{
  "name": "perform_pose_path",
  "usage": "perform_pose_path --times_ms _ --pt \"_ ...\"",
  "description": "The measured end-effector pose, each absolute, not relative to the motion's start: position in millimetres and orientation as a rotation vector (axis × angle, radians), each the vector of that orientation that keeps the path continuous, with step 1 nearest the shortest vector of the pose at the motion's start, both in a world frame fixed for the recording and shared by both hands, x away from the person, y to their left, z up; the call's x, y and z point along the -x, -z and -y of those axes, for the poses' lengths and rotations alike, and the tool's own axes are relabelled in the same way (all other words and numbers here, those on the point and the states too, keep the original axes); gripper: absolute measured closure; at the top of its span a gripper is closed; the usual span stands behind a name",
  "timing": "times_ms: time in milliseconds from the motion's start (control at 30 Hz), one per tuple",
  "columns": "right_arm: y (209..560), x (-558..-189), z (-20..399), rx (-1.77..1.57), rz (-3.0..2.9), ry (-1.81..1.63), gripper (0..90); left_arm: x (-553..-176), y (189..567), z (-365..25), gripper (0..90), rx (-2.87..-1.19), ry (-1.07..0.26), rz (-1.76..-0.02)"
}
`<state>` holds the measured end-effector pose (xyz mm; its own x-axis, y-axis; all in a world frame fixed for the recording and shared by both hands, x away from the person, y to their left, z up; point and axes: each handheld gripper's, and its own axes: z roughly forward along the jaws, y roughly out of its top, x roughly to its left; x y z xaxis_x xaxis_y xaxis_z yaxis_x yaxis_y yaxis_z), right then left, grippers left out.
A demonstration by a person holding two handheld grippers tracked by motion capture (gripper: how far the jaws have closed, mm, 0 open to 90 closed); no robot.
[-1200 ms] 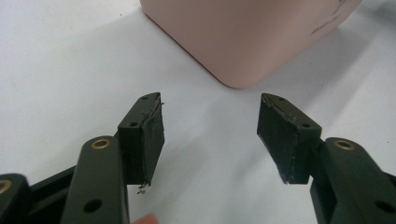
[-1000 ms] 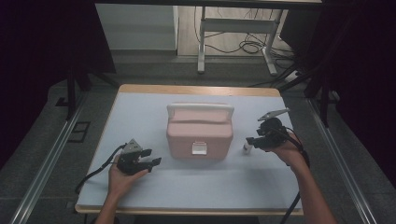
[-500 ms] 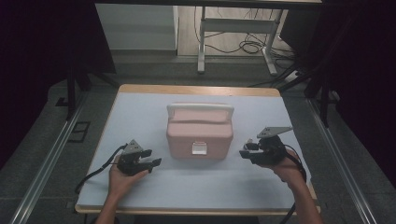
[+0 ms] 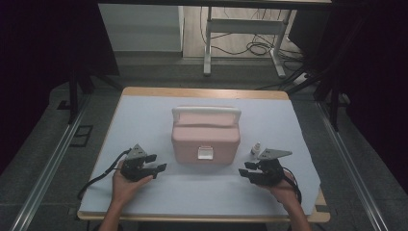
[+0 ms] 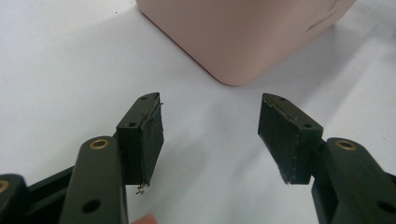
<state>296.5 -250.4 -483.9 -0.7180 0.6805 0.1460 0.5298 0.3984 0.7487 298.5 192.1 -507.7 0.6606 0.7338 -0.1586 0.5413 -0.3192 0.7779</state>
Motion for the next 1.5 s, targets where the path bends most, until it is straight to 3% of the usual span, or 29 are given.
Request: perform_pose_path --times_ms 800,1100,1500 --pt "507.4 -292.6 256.6 -1.107 -2.427 -1.221 53.4 -296.7 499.7 -193.8 39.9 -1.999 -0.275 -0.959" --pt "507.7 -293.3 260.0 -1.104 -2.427 -1.229 48.9 -316.8 462.3 -206.6 38.2 -2.051 -0.326 -0.876" --pt "505.7 -292.0 261.5 -1.107 -2.405 -1.229 44.9 -368.4 370.6 -221.7 39.7 -2.173 -0.273 -0.616"
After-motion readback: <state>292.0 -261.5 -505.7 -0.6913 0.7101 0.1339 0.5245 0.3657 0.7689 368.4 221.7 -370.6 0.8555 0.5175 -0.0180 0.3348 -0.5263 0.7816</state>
